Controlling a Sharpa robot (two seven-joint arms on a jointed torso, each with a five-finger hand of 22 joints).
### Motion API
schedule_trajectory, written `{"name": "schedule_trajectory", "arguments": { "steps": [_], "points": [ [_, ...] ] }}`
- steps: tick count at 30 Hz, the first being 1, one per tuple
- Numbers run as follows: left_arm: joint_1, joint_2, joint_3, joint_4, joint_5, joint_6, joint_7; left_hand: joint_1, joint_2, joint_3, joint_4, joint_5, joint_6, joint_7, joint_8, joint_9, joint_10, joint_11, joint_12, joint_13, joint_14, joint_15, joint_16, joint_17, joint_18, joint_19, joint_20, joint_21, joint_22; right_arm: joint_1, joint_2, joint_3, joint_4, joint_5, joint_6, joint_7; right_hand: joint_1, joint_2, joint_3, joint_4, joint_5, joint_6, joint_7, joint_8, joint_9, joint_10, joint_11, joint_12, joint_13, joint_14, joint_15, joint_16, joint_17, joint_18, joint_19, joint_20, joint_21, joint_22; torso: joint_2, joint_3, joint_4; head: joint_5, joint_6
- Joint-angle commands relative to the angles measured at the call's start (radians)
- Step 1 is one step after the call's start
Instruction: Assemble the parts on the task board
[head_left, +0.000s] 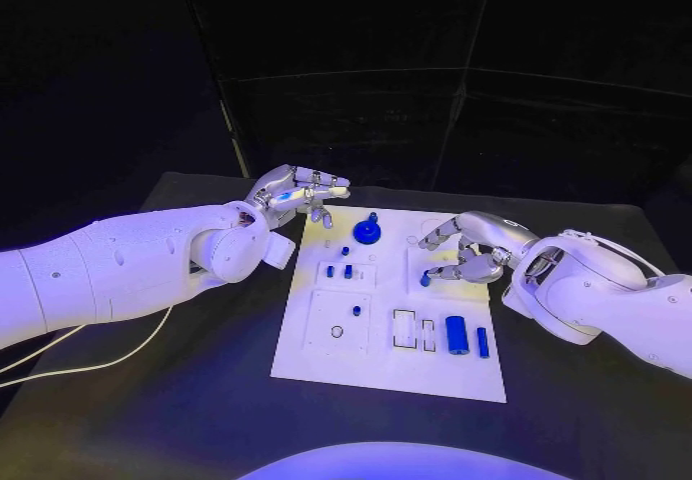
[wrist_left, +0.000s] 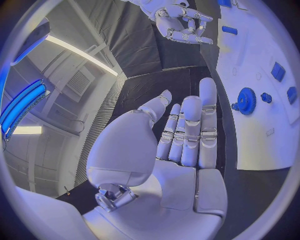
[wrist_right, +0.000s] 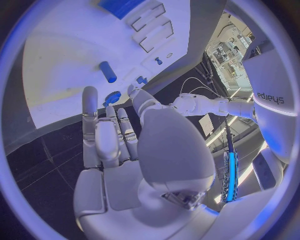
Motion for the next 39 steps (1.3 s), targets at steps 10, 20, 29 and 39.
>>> {"name": "schedule_trajectory", "arguments": {
  "steps": [10, 20, 29, 39],
  "points": [
    [0.001, 0.005, 0.001, -0.005, 0.004, 0.028, 0.007, 0.006, 0.001, -0.006, 0.000, -0.003, -0.008, 0.001, -0.002, 0.000, -0.005, 0.000, 0.004, 0.001, -0.006, -0.002, -0.001, -0.002, 0.020, 0.002, 0.005, -0.004, -0.002, 0.002, 0.042, -0.001, -0.034, -0.124, 0.150, -0.030, 0.031, 0.016, -0.024, -0.004, 0.007, 0.024, 0.001, 0.007, 0.004, 0.032, -0.016, 0.044, 0.003, 0.020, -0.004, 0.016, 0.016, 0.008, 0.017, -0.005, -0.005, -0.004, 0.000, 0.0011, 0.0015, -0.002, -0.005],
    [0.001, 0.008, 0.001, -0.009, 0.004, 0.028, 0.009, 0.005, 0.001, -0.008, 0.001, -0.003, -0.009, 0.002, -0.002, 0.000, -0.006, 0.000, 0.004, 0.001, -0.007, -0.002, 0.000, -0.001, 0.020, 0.002, 0.005, -0.004, -0.002, 0.001, 0.072, -0.001, -0.055, -0.181, 0.189, -0.052, 0.045, 0.046, -0.003, -0.002, 0.002, 0.086, 0.010, 0.021, 0.009, 0.102, -0.017, 0.071, -0.008, 0.028, -0.007, 0.039, 0.040, 0.004, 0.030, -0.009, 0.012, 0.013, 0.001, 0.0009, 0.0023, -0.007, -0.005],
    [0.001, 0.007, 0.001, -0.007, 0.004, 0.026, 0.012, 0.005, 0.002, -0.009, 0.002, -0.003, -0.009, 0.002, -0.002, 0.000, -0.006, 0.001, 0.005, 0.001, -0.006, -0.002, 0.000, -0.001, 0.020, 0.002, 0.006, -0.004, -0.002, -0.006, 0.084, -0.002, -0.066, -0.194, 0.211, -0.067, 0.050, 0.055, 0.032, 0.003, -0.005, 0.125, 0.006, 0.025, 0.008, 0.146, -0.023, 0.057, -0.010, 0.030, -0.011, 0.052, 0.053, 0.002, 0.038, -0.012, 0.029, 0.034, 0.001, 0.0008, 0.0017, -0.008, -0.008],
    [0.001, 0.007, 0.001, -0.007, 0.004, 0.026, 0.012, 0.004, 0.003, -0.010, 0.003, -0.003, -0.009, 0.002, -0.002, 0.000, -0.006, 0.001, 0.005, 0.001, -0.007, -0.001, 0.000, -0.002, 0.020, 0.003, 0.006, -0.005, -0.003, -0.008, 0.088, -0.002, -0.073, -0.202, 0.208, -0.073, 0.056, 0.053, 0.068, 0.003, -0.010, 0.149, 0.002, 0.026, 0.006, 0.182, -0.029, 0.042, -0.010, 0.030, -0.016, 0.055, 0.053, 0.002, 0.036, -0.017, 0.035, 0.038, 0.000, 0.0013, 0.0018, -0.016, -0.007]
  ]
}}
